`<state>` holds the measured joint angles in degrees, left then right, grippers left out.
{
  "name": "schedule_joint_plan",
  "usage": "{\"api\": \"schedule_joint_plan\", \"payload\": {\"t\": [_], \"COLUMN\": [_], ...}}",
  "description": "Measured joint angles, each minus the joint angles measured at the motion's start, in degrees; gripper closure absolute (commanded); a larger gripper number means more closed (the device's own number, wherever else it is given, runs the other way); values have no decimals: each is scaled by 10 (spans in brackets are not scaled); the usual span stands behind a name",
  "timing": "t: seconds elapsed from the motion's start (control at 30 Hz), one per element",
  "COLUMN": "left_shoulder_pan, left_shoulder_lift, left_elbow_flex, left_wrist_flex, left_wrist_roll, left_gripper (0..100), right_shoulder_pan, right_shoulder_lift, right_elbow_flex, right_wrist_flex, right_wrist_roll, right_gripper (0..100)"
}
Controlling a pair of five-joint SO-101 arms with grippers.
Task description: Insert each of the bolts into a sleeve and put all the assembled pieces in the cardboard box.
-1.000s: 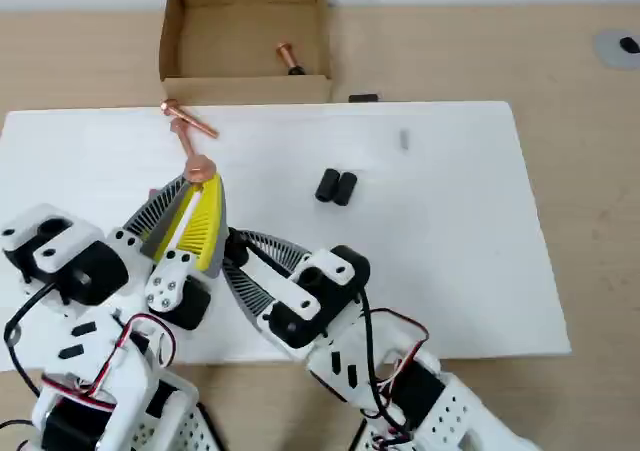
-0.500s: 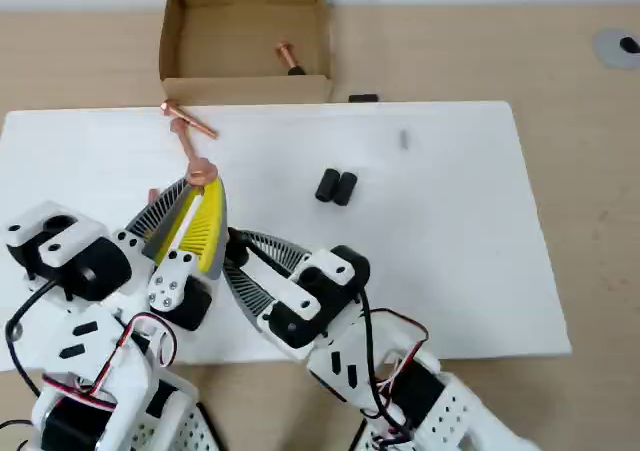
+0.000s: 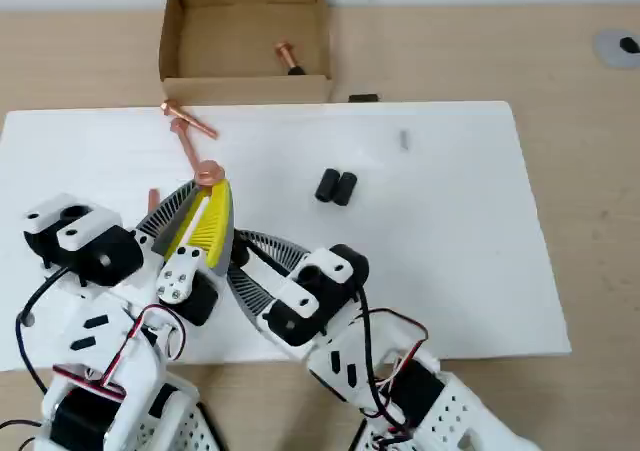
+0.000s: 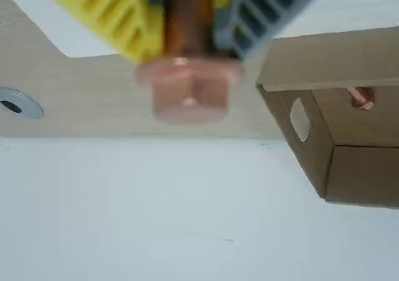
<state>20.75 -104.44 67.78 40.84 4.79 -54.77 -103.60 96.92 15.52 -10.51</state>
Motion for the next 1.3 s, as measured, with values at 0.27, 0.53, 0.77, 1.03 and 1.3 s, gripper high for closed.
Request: {"api": "schedule_joint_plan", "payload": {"t": [0.27,0.53,0.77,1.03,1.3], "left_shoulder_pan": [32,43,43,17,-74], "left_shoulder_lift": [3,2,2,2,0], "left_elbow_flex": [2,2,-33,-93,-113], "left_wrist_flex": [78,115,179,238,238], "left_wrist_roll": [-25,-47,-57,-119,-95], "left_gripper": [904,864,830,828,833], "right_shoulder_pan": [-1,0,-1,26,91], "right_shoulder_lift": [1,1,1,1,1], "right_elbow_flex": [-1,0,0,0,-1], "right_wrist_flex": [0,0,0,0,0], "right_wrist_roll": [1,0,1,1,2], "right_gripper": [989,989,989,989,989]}}
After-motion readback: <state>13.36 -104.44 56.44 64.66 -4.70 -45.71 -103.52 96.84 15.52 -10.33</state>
